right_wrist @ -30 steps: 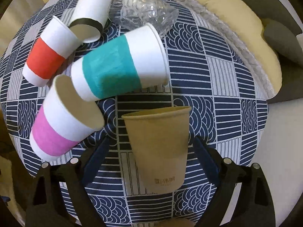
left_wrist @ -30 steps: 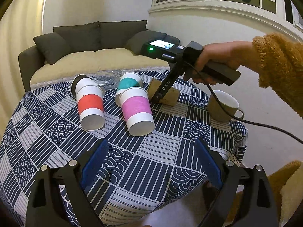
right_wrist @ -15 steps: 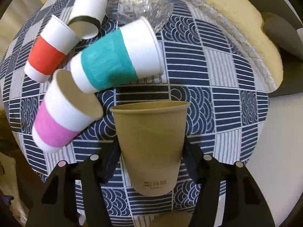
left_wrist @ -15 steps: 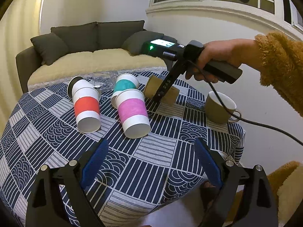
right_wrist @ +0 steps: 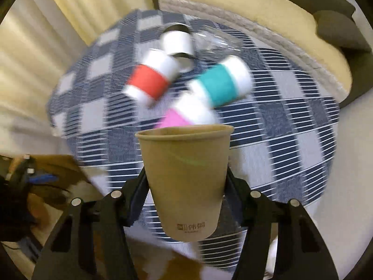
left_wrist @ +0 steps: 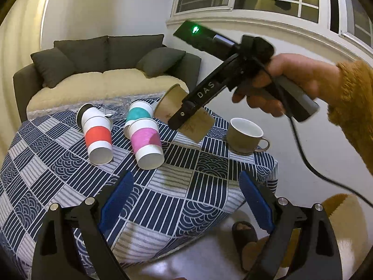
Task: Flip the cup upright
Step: 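Lift the tan cup with the right tool and rotate it mouth-up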
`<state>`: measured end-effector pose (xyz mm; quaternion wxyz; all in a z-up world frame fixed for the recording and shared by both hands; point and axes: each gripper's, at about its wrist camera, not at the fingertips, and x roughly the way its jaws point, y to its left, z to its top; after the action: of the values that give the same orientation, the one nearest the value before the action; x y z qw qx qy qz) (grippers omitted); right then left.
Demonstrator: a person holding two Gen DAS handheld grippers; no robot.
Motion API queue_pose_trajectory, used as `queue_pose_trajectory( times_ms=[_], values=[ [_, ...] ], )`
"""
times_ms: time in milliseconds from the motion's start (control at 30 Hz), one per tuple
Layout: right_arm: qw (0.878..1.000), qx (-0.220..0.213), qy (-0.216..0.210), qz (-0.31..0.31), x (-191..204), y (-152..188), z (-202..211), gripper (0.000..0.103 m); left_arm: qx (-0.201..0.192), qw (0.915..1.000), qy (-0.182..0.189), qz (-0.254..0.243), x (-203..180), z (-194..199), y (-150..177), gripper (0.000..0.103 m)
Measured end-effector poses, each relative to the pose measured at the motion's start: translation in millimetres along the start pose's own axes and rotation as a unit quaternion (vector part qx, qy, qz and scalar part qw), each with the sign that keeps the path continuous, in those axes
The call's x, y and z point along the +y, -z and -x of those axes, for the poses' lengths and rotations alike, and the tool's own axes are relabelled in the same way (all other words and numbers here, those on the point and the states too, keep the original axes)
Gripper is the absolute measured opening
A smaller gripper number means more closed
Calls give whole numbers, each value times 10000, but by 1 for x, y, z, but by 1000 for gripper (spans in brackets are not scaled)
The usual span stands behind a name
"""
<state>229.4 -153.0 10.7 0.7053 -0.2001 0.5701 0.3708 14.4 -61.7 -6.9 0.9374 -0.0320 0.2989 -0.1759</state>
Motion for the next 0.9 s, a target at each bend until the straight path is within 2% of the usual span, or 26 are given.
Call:
queue_pose_trajectory(
  times_ms=[167, 267, 400, 600, 900],
  values=[
    [9930, -217, -785, -854, 21, 13, -18, 60, 199, 9996, -179, 44, 7, 4, 12, 90],
    [9831, -247, -1154, -1401, 33, 19, -43, 60, 420, 9984, -350, 172, 16, 5, 22, 90],
    [9669, -248, -1433, -2096, 38, 23, -65, 60, 587, 9964, -463, 398, 30, 8, 31, 90],
    [9566, -110, -1304, -2605, 43, 23, -89, 60, 972, 9920, -609, 535, 44, 5, 49, 90],
    [9573, 151, -988, -2714, 47, 22, -113, 61, 1112, 9884, -707, 757, 56, 2, 50, 90]
  ],
)
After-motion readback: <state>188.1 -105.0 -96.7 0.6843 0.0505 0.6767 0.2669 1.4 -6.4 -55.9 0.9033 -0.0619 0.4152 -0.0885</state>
